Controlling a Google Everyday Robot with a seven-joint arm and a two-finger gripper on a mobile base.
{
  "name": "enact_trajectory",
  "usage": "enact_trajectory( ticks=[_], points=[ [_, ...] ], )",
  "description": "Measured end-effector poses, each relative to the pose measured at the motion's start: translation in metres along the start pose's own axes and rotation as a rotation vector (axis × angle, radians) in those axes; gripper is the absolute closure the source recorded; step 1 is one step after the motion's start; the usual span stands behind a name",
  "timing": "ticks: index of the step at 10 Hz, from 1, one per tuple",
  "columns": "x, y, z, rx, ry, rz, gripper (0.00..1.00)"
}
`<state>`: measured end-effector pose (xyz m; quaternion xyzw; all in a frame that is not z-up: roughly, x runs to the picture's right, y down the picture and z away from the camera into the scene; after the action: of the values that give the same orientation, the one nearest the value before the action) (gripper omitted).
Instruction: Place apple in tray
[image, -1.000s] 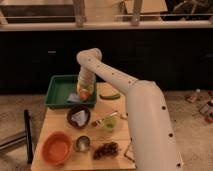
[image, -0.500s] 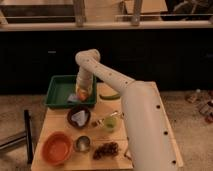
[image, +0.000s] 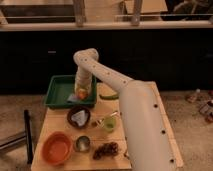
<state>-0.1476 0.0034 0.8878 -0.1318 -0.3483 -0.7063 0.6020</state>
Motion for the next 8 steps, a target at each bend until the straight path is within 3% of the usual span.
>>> enact_trajectory(
  ticks=[3,4,8],
  points=[
    [0.010,-0.006,-0.007,-0.015,0.025,0.012,0.96],
    [0.014,-0.006,-0.010,-0.020,0.038,0.022,0.90],
    [0.029,-0.008,-0.021,0.002,0.066,0.052,0.53]
  ],
)
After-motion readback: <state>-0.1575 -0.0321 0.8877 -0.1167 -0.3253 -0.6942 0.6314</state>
